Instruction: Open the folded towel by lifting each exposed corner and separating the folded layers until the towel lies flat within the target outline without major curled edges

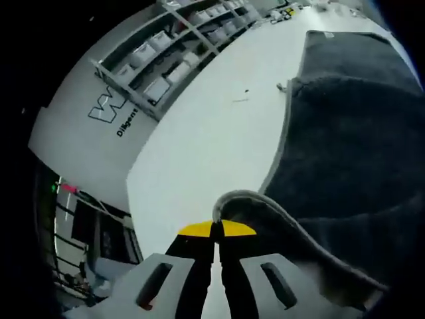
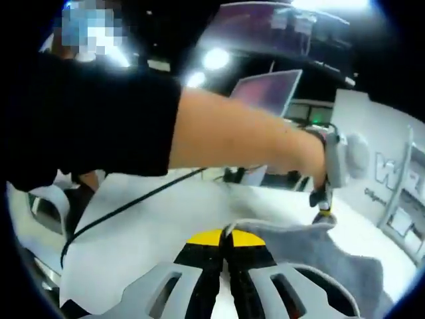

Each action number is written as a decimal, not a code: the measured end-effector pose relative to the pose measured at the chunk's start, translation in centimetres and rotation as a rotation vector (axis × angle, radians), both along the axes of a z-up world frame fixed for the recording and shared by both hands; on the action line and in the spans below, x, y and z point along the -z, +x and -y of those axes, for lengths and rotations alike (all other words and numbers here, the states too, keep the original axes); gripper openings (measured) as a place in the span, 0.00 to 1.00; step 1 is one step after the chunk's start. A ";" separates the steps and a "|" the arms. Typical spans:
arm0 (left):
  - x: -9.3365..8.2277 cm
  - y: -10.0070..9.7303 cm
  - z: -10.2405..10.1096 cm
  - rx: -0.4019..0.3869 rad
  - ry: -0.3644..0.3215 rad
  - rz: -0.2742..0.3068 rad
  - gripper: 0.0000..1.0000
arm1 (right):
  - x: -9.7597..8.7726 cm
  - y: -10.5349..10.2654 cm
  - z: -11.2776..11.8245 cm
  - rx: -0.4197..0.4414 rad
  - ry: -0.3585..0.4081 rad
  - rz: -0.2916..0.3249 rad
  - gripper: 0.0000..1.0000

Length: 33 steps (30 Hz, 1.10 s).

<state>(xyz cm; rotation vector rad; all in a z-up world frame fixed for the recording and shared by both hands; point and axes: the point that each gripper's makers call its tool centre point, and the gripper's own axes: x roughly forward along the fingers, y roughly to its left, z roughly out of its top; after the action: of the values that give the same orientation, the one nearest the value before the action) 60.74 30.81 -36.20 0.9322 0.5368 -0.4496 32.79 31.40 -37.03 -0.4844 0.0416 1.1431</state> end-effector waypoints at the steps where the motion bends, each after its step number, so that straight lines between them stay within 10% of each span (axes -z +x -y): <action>1: 0.0 -0.3 -0.3 -0.007 0.010 -0.002 0.01 | 0.1 -0.3 -0.4 -0.007 -0.009 0.012 0.00; 12: -0.2 -3.2 -4.6 -0.069 0.246 -0.030 0.01 | 0.9 -2.5 -2.2 -0.048 -0.023 0.016 0.00; 22: -2.1 -3.3 -6.7 -0.197 0.240 -0.001 0.07 | 1.8 -3.6 -2.8 -0.100 -0.041 0.018 0.11; 28: -5.5 -2.8 -6.8 -0.249 0.133 0.107 0.11 | -0.2 -5.1 -2.6 -0.144 0.001 0.022 0.26; 33: -5.4 -3.9 -4.0 -0.227 -0.163 -0.001 0.14 | -1.6 -6.1 -1.8 -0.164 0.004 0.079 0.44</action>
<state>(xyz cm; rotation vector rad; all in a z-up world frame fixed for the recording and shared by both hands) 56.83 34.80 -30.80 0.7054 0.5903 -0.2843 26.66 33.23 -35.39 -0.5360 -0.0703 1.2836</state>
